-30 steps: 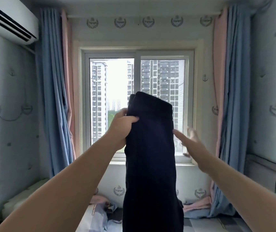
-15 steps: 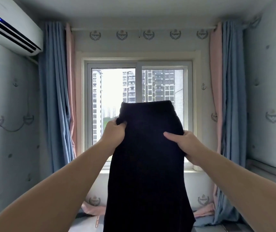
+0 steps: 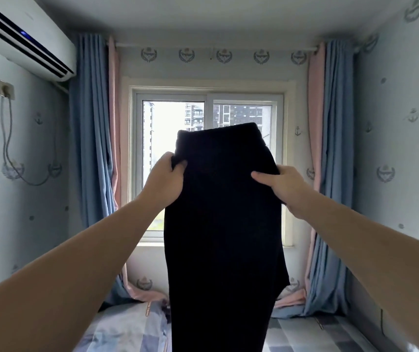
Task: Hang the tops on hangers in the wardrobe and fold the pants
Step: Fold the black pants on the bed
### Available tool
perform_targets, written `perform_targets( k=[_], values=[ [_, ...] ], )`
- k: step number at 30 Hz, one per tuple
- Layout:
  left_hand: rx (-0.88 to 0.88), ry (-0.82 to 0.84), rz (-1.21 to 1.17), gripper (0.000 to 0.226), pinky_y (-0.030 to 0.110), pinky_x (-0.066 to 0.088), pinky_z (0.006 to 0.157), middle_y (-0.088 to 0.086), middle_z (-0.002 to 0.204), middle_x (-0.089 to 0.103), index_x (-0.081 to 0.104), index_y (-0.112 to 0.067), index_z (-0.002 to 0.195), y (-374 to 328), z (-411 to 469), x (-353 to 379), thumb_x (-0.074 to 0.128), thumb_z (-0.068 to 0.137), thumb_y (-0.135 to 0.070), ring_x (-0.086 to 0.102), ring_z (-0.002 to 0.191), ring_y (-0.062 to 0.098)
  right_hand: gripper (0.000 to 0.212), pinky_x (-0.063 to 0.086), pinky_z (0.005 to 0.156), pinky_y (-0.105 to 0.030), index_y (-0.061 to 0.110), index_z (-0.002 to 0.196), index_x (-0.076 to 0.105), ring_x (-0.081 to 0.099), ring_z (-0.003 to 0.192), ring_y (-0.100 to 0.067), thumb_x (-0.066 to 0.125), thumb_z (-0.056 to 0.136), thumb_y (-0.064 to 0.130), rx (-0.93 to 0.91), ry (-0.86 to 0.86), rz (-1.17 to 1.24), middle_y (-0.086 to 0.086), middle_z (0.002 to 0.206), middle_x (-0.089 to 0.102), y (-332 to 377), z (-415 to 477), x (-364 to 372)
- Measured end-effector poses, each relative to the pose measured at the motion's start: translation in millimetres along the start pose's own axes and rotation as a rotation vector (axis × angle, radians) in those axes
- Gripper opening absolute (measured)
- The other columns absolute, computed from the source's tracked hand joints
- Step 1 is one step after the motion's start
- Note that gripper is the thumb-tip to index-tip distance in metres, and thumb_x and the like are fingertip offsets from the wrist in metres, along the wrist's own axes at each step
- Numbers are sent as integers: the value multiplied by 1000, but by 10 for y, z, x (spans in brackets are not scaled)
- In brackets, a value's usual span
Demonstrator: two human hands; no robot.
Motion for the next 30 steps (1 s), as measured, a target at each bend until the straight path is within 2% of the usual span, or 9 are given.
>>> perform_targets(
  k=[5, 10, 17, 22, 24, 27, 30],
  values=[
    [-31, 13, -38, 19, 34, 51, 74, 4, 96, 69, 62, -18, 102, -368, -456, -99, 47, 103, -29, 67, 87, 21, 13, 57, 74, -26, 30, 97, 70, 75, 83, -10, 78, 87, 28, -14, 10, 4, 11, 92, 78, 158, -577, -210],
    [-53, 21, -35, 18, 27, 45, 66, -4, 88, 69, 63, -27, 90, -580, -825, -172, 50, 102, -32, 66, 81, 13, 12, 59, 79, -30, 26, 97, 70, 76, 86, -14, 77, 87, 27, 26, 6, 5, 6, 95, 78, 243, -1032, -329],
    [-88, 28, -70, 18, 27, 44, 65, -8, 88, 70, 66, -25, 94, -637, -978, -266, 51, 101, -33, 67, 80, 10, 17, 58, 62, -20, 21, 98, 69, 76, 81, -14, 79, 85, 26, 63, -1, 26, 5, 90, 78, 347, -1180, -323],
    [-146, 57, -78, 18, 22, 46, 64, -10, 87, 71, 65, -31, 92, -291, -1033, -247, 50, 103, -32, 67, 76, 3, 15, 58, 58, -19, 21, 94, 70, 76, 78, -14, 80, 84, 26, 111, 5, 17, 5, 85, 78, 52, -1059, -112],
    [-174, 70, -79, 18, 25, 48, 68, -7, 88, 72, 66, -27, 95, -50, -1031, -228, 50, 104, -31, 68, 79, 7, 16, 59, 60, -21, 19, 95, 71, 76, 79, -15, 80, 84, 26, 133, 15, 8, 4, 87, 78, -146, -961, 24],
    [-234, 88, -78, 19, 30, 50, 72, -4, 89, 72, 67, -20, 99, 462, -1031, -194, 51, 104, -30, 69, 82, 13, 19, 61, 68, -26, 16, 99, 73, 77, 83, -17, 80, 85, 27, 186, 48, -8, 1, 91, 79, -575, -787, 311],
    [-328, 135, -87, 21, 40, 57, 83, 1, 94, 74, 68, -16, 107, 1206, -1102, -129, 52, 104, -30, 72, 88, 20, 25, 59, 80, -33, 14, 103, 74, 76, 88, -19, 80, 84, 30, 274, 85, -32, -1, 95, 79, -1199, -621, 693]
  ],
)
Point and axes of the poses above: each hand's wrist, its own z-axis towards the middle knuckle, its own x-axis out of the palm, y = z × x, the point moved 4 cm from there along z, towards the middle knuckle
